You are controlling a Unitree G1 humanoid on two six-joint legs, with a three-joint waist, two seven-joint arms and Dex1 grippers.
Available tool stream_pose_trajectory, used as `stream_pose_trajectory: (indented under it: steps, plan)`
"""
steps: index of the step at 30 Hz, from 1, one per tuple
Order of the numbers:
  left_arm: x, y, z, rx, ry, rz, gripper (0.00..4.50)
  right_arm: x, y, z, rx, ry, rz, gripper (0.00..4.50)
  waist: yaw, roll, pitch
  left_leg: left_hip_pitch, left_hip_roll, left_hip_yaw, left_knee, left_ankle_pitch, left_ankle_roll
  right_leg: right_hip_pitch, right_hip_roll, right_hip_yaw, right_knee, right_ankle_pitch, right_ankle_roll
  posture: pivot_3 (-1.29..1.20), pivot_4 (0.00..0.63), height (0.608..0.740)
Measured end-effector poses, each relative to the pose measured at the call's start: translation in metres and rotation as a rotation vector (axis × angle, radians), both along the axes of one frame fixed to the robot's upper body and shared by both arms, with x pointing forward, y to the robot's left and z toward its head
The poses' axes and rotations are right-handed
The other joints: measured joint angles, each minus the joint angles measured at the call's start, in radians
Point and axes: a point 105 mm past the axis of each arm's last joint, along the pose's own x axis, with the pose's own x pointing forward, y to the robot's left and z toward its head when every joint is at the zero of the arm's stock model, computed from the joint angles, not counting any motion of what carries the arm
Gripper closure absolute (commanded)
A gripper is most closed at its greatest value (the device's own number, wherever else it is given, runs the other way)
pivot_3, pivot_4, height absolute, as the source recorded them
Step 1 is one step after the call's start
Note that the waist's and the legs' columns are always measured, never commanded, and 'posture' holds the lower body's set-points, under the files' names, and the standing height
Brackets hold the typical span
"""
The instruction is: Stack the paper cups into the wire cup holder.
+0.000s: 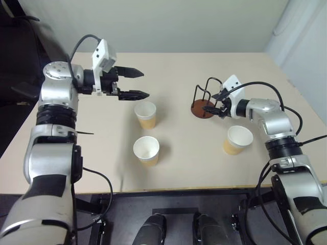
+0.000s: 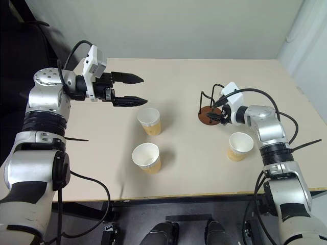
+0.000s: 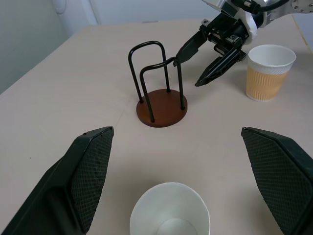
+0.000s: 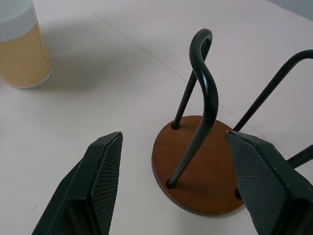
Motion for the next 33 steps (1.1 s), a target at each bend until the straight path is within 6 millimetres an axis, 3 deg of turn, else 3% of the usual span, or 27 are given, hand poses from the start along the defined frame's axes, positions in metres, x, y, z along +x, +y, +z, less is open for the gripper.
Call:
stream_pose_trajectory:
  steps: [13,16,24,29,33]
  plan:
    - [0.000,0.000,0.000,0.001,0.000,0.000,0.02,0.006,0.015,-0.010,0.020,-0.006,-0.029,1.09,0.000,0.000,0.000,0.000,0.000,0.000,0.000,0.000,0.000,0.000,0.000,0.000,0.000,0.000,-0.001,0.00,0.150,0.740]
    - [0.000,0.000,0.000,0.002,0.000,0.000,0.00,0.007,0.016,-0.009,0.018,-0.012,-0.029,1.69,-0.001,0.000,0.000,0.000,0.000,0.000,0.000,0.000,-0.001,0.000,0.000,0.000,0.000,0.000,-0.001,0.00,0.150,0.740]
    - [0.000,0.001,0.000,0.009,-0.002,0.002,0.00,0.006,0.012,-0.008,0.015,-0.001,-0.019,4.48,0.000,0.000,0.000,0.000,0.000,0.000,0.000,0.000,-0.001,0.000,0.000,0.000,0.000,0.000,-0.001,0.00,0.150,0.740]
    - [-0.001,0.001,0.000,0.019,-0.004,-0.001,0.00,-0.002,0.006,-0.004,0.004,0.031,0.026,4.48,0.001,0.000,0.000,-0.001,0.000,0.000,0.000,0.000,-0.001,0.000,0.000,0.000,0.000,0.000,-0.001,0.00,0.150,0.740]
    - [-0.001,0.000,0.001,0.027,-0.006,-0.012,0.00,-0.021,0.005,-0.001,-0.006,0.067,0.117,4.48,0.000,0.000,0.000,-0.001,0.000,0.000,0.000,0.000,-0.001,-0.001,0.000,0.000,0.000,0.000,-0.002,0.00,0.150,0.740]
